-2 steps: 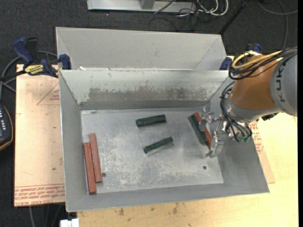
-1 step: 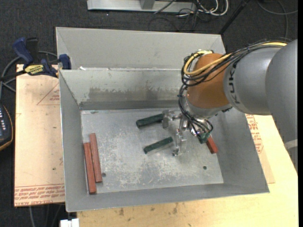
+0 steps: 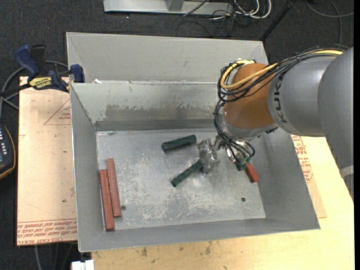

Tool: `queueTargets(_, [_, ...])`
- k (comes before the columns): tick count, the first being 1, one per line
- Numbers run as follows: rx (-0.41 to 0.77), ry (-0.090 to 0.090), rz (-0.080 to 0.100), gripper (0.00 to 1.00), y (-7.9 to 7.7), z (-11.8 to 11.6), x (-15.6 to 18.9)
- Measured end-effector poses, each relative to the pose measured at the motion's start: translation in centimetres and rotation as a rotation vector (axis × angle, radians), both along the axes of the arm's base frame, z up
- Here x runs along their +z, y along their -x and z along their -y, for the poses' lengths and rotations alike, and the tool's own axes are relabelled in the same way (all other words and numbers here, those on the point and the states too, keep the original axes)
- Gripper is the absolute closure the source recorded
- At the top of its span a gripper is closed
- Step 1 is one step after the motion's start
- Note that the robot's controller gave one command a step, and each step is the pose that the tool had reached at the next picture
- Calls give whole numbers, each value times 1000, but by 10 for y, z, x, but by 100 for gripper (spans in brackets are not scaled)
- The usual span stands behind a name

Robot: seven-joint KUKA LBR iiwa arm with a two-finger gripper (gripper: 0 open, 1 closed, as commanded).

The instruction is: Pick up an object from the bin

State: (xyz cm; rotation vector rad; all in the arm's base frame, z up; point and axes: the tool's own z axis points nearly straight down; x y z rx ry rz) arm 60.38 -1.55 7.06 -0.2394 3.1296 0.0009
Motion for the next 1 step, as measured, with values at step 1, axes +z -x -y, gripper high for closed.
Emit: queueTargets(1, [312,-1,-1,100,17,-42,1])
